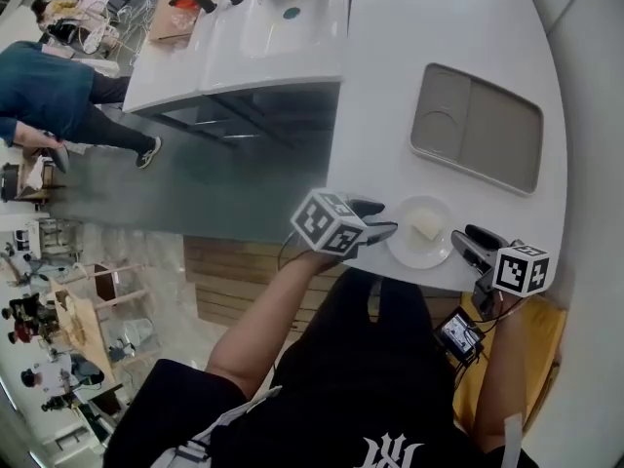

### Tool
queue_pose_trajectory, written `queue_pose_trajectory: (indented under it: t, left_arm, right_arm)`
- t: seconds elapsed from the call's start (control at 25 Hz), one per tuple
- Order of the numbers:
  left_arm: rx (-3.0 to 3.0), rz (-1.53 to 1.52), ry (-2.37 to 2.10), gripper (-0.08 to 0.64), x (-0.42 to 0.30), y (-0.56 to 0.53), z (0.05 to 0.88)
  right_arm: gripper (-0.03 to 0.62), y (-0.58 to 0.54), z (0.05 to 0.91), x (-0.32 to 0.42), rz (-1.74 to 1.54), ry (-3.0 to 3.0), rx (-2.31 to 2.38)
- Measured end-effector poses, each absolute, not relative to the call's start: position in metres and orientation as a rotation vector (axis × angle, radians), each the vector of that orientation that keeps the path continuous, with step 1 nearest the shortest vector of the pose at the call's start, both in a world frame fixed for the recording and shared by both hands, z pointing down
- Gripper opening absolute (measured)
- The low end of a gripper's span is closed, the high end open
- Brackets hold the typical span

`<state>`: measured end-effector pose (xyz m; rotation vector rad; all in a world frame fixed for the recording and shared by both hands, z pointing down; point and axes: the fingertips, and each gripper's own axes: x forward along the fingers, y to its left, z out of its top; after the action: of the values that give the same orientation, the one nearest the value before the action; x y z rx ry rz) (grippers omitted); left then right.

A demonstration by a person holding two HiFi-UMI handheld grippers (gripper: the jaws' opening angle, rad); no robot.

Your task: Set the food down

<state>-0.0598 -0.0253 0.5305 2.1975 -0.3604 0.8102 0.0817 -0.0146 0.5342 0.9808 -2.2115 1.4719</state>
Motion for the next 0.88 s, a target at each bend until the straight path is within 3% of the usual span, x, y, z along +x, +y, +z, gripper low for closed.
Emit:
queue_pose_trajectory:
  t: [0.68, 0.88]
  left_arm:
    - [2.136, 0.854, -0.335, 0.179, -0.051, -0.018, 0.545]
    - [2.140, 0.876, -0.345, 0.165, -0.054, -0.015, 0.549]
  right_arm:
    - [0.184, -0.008, 0.548, 0.053, 1.623, -2.132, 0.865]
    - [0.113, -0.011, 0.554, 0.058, 1.638, -2.095, 0.924]
